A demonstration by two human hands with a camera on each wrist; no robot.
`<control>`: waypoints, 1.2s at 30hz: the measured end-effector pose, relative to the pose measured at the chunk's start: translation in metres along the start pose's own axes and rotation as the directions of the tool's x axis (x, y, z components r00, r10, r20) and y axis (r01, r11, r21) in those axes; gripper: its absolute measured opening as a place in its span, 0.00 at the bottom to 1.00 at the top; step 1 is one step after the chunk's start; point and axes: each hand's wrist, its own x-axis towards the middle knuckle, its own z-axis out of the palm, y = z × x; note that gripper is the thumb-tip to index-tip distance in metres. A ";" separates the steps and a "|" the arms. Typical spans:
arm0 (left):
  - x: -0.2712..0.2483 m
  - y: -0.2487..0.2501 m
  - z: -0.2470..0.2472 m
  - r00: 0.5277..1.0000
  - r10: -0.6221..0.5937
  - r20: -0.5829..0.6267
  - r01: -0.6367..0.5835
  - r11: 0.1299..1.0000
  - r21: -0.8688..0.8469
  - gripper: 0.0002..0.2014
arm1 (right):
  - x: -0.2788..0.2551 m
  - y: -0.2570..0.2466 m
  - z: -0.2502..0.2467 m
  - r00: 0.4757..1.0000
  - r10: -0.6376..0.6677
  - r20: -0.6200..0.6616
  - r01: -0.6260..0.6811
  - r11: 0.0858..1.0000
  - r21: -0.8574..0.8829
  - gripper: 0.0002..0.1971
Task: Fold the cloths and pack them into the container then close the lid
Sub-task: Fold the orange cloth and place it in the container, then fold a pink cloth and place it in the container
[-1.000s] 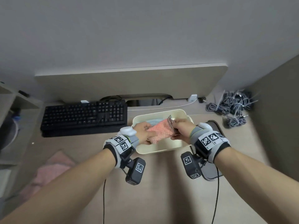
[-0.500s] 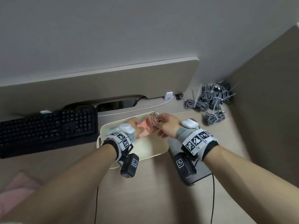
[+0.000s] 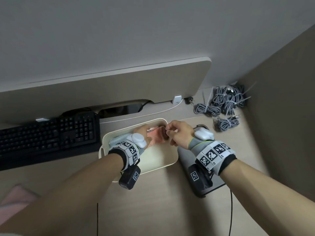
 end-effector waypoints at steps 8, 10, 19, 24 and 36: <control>-0.013 0.012 0.002 0.971 0.212 0.107 -0.207 0.977 -0.059 0.13 | 0.001 -0.003 0.002 1.000 -0.008 -0.019 0.008 1.000 -0.010 0.10; -0.006 0.019 0.009 0.959 0.212 0.189 -0.214 0.977 -0.014 0.15 | 0.001 -0.001 0.002 1.000 -0.013 -0.027 0.012 1.000 -0.019 0.10; 0.002 0.016 0.018 0.956 0.216 0.197 -0.259 0.939 0.227 0.29 | -0.003 0.003 0.001 0.998 -0.035 -0.058 0.031 0.997 -0.071 0.07; 0.007 0.016 0.023 0.967 0.131 0.220 -0.202 0.919 0.339 0.30 | -0.003 0.004 0.002 0.998 -0.049 -0.045 0.044 0.994 -0.105 0.08; -0.014 -0.001 0.002 0.991 0.127 0.035 -0.126 0.991 -0.038 0.17 | -0.011 -0.006 0.012 0.998 -0.056 0.032 0.064 0.913 -0.404 0.11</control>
